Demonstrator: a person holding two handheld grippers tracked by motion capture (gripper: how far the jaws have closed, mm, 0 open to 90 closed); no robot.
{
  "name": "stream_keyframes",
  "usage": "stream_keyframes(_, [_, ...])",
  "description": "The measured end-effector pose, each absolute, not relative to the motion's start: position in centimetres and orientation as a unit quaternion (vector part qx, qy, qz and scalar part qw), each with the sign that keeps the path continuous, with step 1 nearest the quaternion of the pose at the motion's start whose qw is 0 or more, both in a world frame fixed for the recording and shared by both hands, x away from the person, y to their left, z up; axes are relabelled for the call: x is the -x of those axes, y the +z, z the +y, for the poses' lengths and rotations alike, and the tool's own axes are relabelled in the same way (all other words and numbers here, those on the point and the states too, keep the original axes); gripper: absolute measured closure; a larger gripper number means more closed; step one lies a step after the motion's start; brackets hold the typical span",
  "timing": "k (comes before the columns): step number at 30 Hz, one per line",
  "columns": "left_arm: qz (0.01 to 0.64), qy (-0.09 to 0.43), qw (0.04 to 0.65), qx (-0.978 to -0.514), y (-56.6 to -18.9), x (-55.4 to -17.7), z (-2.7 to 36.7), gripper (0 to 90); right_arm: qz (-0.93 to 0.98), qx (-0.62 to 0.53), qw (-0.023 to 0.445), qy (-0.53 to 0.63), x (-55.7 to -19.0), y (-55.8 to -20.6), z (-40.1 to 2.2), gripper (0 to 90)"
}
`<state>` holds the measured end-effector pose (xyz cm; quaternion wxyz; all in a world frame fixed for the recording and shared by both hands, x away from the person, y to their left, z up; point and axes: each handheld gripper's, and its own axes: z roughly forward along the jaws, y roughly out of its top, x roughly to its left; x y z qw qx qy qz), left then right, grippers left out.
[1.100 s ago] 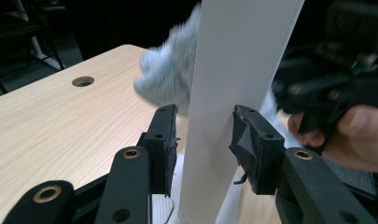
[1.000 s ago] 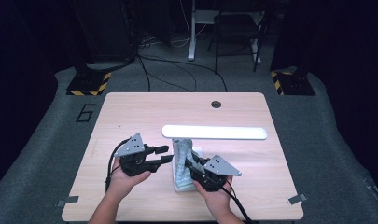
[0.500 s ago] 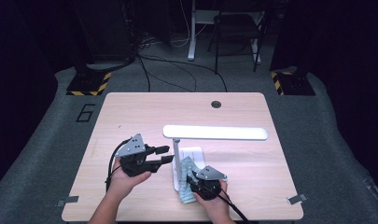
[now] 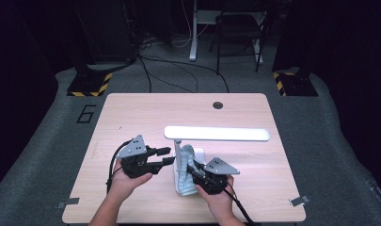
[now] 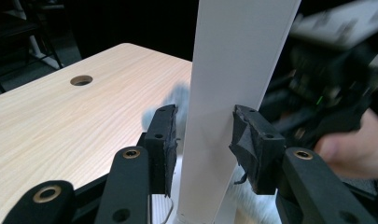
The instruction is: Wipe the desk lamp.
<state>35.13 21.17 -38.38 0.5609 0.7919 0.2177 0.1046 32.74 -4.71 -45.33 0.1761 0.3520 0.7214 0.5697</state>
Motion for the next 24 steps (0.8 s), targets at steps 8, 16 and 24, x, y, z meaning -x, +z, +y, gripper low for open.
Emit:
stream_keyframes(8, [0.216,0.11,0.559,-0.793,-38.3,-35.1,21.2,59.7,0.7,-0.314,0.209,0.606,-32.8,-39.6,-4.8,72.1])
stream_keyframes(16, [0.215,0.108,0.556,-0.795,-38.3,-35.1,21.2,59.7,0.682,-0.298,0.219,0.631,-32.7,-36.8,-4.9,72.0])
stream_keyframes(24, [0.219,0.108,0.558,-0.793,-38.3,-35.0,21.1,59.8,0.702,-0.314,0.205,0.606,-33.0,-40.1,-4.8,72.4])
